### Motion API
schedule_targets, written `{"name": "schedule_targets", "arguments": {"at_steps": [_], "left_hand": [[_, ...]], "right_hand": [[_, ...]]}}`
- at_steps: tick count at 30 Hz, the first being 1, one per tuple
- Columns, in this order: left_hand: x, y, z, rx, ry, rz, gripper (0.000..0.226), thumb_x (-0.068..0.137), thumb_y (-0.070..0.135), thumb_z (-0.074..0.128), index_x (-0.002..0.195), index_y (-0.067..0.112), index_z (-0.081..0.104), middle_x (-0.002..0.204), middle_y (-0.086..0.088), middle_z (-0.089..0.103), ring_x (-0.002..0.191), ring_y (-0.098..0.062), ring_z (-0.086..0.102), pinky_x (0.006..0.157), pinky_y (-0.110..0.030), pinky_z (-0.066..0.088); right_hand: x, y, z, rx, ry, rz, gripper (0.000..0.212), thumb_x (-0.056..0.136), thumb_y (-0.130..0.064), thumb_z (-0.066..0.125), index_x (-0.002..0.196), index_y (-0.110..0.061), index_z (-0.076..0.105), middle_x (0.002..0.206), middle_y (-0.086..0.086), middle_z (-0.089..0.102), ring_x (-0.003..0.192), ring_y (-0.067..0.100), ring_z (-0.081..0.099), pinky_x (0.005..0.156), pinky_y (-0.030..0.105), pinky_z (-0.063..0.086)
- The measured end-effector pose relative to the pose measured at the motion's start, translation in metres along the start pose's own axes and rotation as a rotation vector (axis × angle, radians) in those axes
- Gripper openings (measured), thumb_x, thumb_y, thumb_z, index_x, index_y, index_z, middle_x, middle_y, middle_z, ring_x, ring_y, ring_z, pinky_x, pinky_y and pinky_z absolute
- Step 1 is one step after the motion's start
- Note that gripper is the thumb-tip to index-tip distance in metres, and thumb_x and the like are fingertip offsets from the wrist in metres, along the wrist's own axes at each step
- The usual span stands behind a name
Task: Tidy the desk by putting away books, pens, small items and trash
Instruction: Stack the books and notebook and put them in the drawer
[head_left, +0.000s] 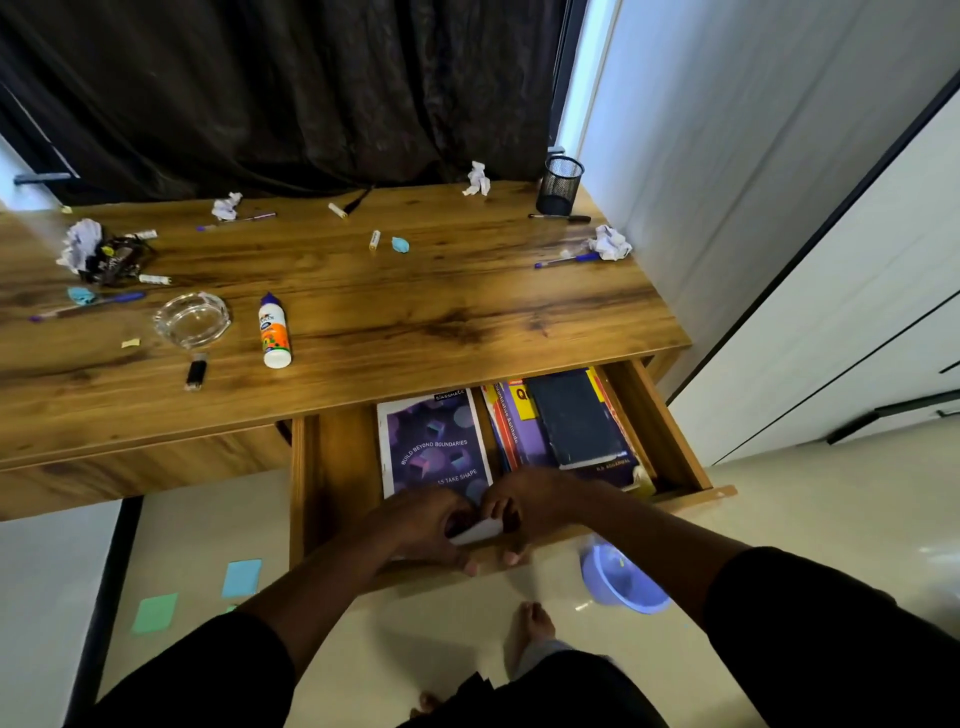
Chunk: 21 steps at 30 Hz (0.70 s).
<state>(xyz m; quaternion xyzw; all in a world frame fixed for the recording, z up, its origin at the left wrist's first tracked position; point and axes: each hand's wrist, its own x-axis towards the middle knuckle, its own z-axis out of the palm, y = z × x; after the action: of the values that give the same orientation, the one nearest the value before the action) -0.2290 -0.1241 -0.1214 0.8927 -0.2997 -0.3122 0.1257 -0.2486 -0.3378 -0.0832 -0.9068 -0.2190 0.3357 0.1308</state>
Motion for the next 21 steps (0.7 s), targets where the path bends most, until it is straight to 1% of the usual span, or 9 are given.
{"name": "schedule_targets", "arguments": {"at_steps": [2,4,6,9,11,13,16,18,21], "left_hand": [[0.000,-0.002,-0.009,0.095,0.114,0.031,0.085,0.061,0.083,0.070,0.132,0.040,0.056,0.133,0.012,0.059,0.118,-0.015,0.056,0.096,-0.037,0.053],[0.001,-0.005,-0.018,0.175,0.219,0.070,0.091,0.064,0.080,0.070,0.141,0.038,0.049,0.147,0.009,0.047,0.135,-0.019,0.042,0.104,-0.039,0.047],[0.004,-0.010,-0.028,0.321,0.359,0.082,0.103,0.060,0.087,0.066,0.145,0.034,0.044,0.150,0.004,0.043,0.138,-0.024,0.037,0.105,-0.043,0.045],[0.012,-0.011,-0.041,0.486,0.466,0.049,0.125,0.055,0.093,0.063,0.154,0.023,0.033,0.151,-0.008,0.039,0.137,-0.032,0.038,0.109,-0.051,0.039],[0.019,-0.014,-0.049,0.520,0.470,-0.012,0.137,0.055,0.094,0.062,0.160,0.016,0.022,0.160,-0.012,0.028,0.146,-0.035,0.028,0.118,-0.057,0.026],[0.028,-0.021,-0.058,0.516,0.436,-0.097,0.147,0.055,0.096,0.058,0.163,0.012,0.006,0.168,-0.015,0.012,0.154,-0.037,0.012,0.122,-0.061,0.013],[0.043,-0.030,-0.074,0.500,0.340,-0.203,0.154,0.054,0.100,0.051,0.161,0.009,-0.012,0.169,-0.017,-0.012,0.156,-0.036,-0.011,0.124,-0.058,0.000],[0.052,-0.033,-0.084,0.480,0.310,-0.248,0.155,0.054,0.100,0.053,0.160,0.010,-0.016,0.168,-0.017,-0.019,0.155,-0.034,-0.018,0.125,-0.055,-0.003],[0.061,-0.034,-0.097,0.424,0.281,-0.283,0.151,0.056,0.095,0.060,0.162,0.014,-0.012,0.169,-0.013,-0.016,0.157,-0.030,-0.013,0.128,-0.048,0.001]], "right_hand": [[0.002,0.001,-0.006,-0.058,0.087,0.038,0.066,0.072,-0.044,0.088,0.130,-0.031,0.061,0.126,-0.002,0.066,0.112,0.018,0.061,0.082,0.025,0.043],[0.006,0.006,-0.011,-0.064,0.181,0.056,0.072,0.073,-0.049,0.086,0.136,-0.033,0.055,0.134,0.000,0.059,0.122,0.022,0.055,0.094,0.034,0.047],[0.011,0.015,-0.016,-0.156,0.309,0.049,0.084,0.070,-0.061,0.081,0.142,-0.035,0.045,0.142,0.001,0.049,0.132,0.024,0.042,0.106,0.043,0.041],[0.019,0.025,-0.028,-0.316,0.456,0.093,0.109,0.059,-0.080,0.074,0.149,-0.035,0.033,0.146,0.005,0.038,0.134,0.028,0.034,0.106,0.047,0.036],[0.027,0.029,-0.039,-0.340,0.492,0.098,0.121,0.054,-0.085,0.071,0.153,-0.033,0.026,0.153,0.007,0.031,0.139,0.031,0.030,0.111,0.050,0.035],[0.038,0.035,-0.051,-0.343,0.481,0.102,0.131,0.051,-0.088,0.070,0.157,-0.030,0.019,0.160,0.008,0.024,0.147,0.033,0.021,0.119,0.054,0.027],[0.057,0.044,-0.069,-0.363,0.438,0.103,0.137,0.050,-0.088,0.071,0.159,-0.027,0.015,0.165,0.011,0.017,0.152,0.035,0.013,0.123,0.056,0.018],[0.069,0.051,-0.079,-0.365,0.418,0.087,0.139,0.048,-0.089,0.070,0.158,-0.027,0.012,0.166,0.011,0.013,0.153,0.036,0.012,0.122,0.057,0.017],[0.081,0.059,-0.093,-0.403,0.410,0.059,0.139,0.049,-0.092,0.067,0.158,-0.024,0.013,0.168,0.011,0.009,0.153,0.036,0.013,0.121,0.056,0.020]]}}
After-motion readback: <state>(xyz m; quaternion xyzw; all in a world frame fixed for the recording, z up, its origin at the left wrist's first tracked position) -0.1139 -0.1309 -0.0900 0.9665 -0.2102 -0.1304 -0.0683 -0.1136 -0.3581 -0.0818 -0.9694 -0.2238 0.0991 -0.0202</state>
